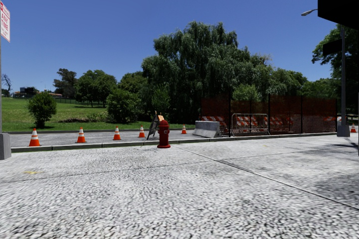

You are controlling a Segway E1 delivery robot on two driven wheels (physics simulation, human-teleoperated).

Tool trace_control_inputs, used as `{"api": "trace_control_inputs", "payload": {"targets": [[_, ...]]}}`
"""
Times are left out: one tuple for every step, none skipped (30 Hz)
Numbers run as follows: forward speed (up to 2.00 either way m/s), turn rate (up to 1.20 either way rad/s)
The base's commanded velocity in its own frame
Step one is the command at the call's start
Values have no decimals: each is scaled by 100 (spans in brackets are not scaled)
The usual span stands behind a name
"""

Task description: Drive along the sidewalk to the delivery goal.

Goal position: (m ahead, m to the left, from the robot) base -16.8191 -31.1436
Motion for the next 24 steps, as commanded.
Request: {"api": "trace_control_inputs", "payload": {"targets": [[0,0],[0,0],[0,0],[0,0],[0,0],[0,0],[0,0],[0,0],[0,0],[0,0],[0,0],[0,0],[0,0],[0,0],[0,0],[0,0],[0,0],[0,0],[0,0],[0,0],[0,0],[0,0],[0,0],[0,0]]}}
